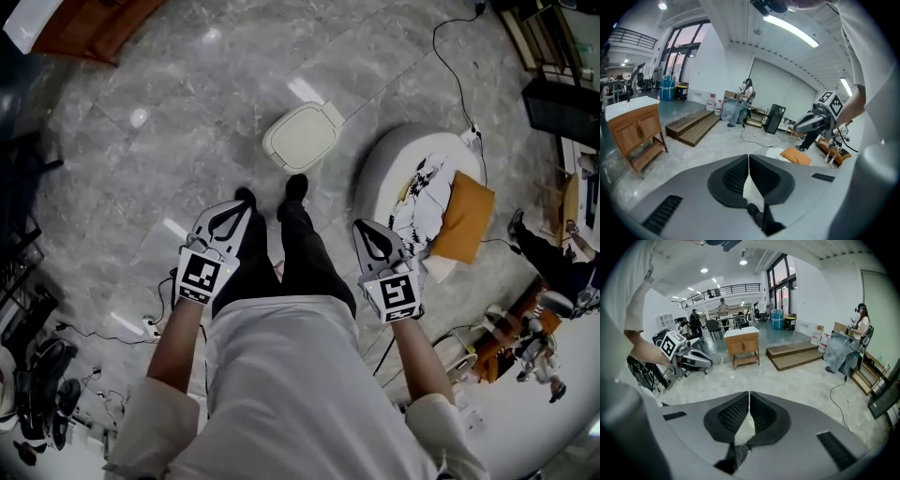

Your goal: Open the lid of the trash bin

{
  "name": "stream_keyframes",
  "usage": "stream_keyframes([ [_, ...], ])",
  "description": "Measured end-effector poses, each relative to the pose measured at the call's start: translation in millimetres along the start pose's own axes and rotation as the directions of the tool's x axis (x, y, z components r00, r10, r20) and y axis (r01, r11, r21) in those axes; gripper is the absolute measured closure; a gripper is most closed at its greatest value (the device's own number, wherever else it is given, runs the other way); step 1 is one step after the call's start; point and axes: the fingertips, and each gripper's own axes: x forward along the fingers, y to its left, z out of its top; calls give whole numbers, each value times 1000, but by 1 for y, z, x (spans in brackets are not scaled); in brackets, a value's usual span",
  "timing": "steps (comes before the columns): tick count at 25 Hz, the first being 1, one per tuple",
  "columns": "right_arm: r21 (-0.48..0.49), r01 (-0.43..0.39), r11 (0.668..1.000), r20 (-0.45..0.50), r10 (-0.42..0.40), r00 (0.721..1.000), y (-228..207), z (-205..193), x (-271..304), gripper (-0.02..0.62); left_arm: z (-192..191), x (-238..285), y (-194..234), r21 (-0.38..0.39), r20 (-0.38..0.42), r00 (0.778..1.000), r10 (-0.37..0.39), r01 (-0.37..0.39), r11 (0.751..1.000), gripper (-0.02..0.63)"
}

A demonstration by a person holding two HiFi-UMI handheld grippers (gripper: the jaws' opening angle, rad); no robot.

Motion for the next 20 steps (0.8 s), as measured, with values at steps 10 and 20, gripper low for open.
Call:
stream_keyframes([
  [10, 54, -76, 996, -22, 77, 997, -29, -35, 46, 565, -49, 75, -4, -26, -55, 998, -5, 3, 1000, 586],
  [20, 115, -126, 985, -53, 133, 990, -49, -77, 94, 565, -107, 145, -3, -55, -116, 993, -16, 10, 998, 586],
])
